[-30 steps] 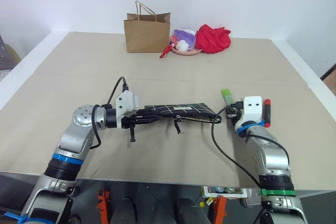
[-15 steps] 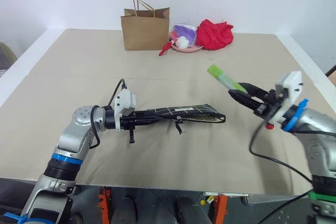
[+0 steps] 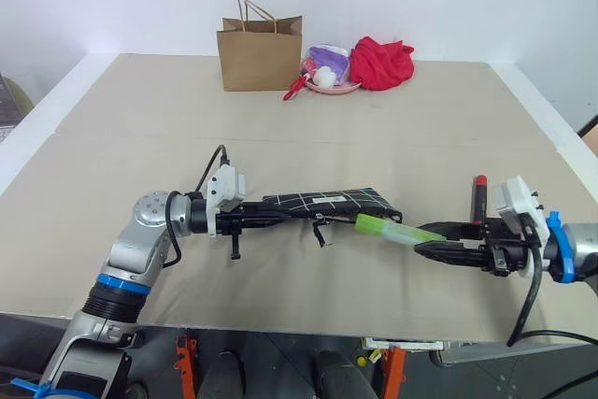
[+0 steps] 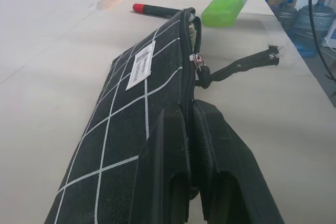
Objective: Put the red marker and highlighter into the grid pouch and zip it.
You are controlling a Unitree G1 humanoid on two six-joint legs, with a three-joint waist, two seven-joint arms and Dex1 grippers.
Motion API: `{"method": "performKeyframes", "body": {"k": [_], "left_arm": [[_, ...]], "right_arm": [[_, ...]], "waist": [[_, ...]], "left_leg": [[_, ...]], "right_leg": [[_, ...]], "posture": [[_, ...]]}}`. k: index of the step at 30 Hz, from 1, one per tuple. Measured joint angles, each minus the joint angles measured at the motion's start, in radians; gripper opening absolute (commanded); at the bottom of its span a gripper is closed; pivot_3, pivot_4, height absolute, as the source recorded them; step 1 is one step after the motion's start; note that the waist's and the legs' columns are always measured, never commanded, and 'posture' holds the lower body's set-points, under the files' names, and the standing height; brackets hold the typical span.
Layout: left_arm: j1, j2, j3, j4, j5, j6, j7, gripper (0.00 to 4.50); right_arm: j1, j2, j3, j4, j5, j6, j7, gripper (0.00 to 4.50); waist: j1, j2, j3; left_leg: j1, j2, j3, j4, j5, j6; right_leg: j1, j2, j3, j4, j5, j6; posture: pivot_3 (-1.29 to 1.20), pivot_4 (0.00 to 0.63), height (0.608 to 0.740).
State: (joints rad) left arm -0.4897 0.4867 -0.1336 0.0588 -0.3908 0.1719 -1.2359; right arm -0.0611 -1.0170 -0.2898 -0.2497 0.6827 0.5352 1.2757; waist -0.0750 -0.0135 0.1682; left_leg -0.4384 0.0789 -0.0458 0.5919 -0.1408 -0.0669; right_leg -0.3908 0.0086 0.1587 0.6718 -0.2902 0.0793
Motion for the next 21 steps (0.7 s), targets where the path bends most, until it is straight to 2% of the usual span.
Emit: {"method": "performKeyframes", "body": {"k": [16, 21], "left_arm": [[0.030, -0.024, -0.024, -0.090, -0.003, 0.011, 0.036, 0.00], [0.034, -0.040, -0.034, -0.098, -0.002, 0.011, 0.045, 0.00]], "right_arm": [[-0.143, 0.004, 0.127, 0.059, -0.025, 0.077, -0.013, 1.06], [-0.237, 0.064, 0.202, 0.055, -0.021, 0.150, -0.063, 1.06]], "waist": [[0.000, 0.000, 0.000], [-0.001, 0.000, 0.000]], "left_leg": [[0.000, 0.000, 0.000, -0.001, 0.000, 0.000], [0.000, 0.000, 0.000, 0.000, 0.000, 0.000]], "right_leg": [[0.000, 0.000, 0.000, 0.000, 0.002, 0.004], [0.000, 0.000, 0.000, 0.000, 0.002, 0.004]], "posture": [[0.00, 0.150, 0.740], [0.00, 0.150, 0.740]]}}
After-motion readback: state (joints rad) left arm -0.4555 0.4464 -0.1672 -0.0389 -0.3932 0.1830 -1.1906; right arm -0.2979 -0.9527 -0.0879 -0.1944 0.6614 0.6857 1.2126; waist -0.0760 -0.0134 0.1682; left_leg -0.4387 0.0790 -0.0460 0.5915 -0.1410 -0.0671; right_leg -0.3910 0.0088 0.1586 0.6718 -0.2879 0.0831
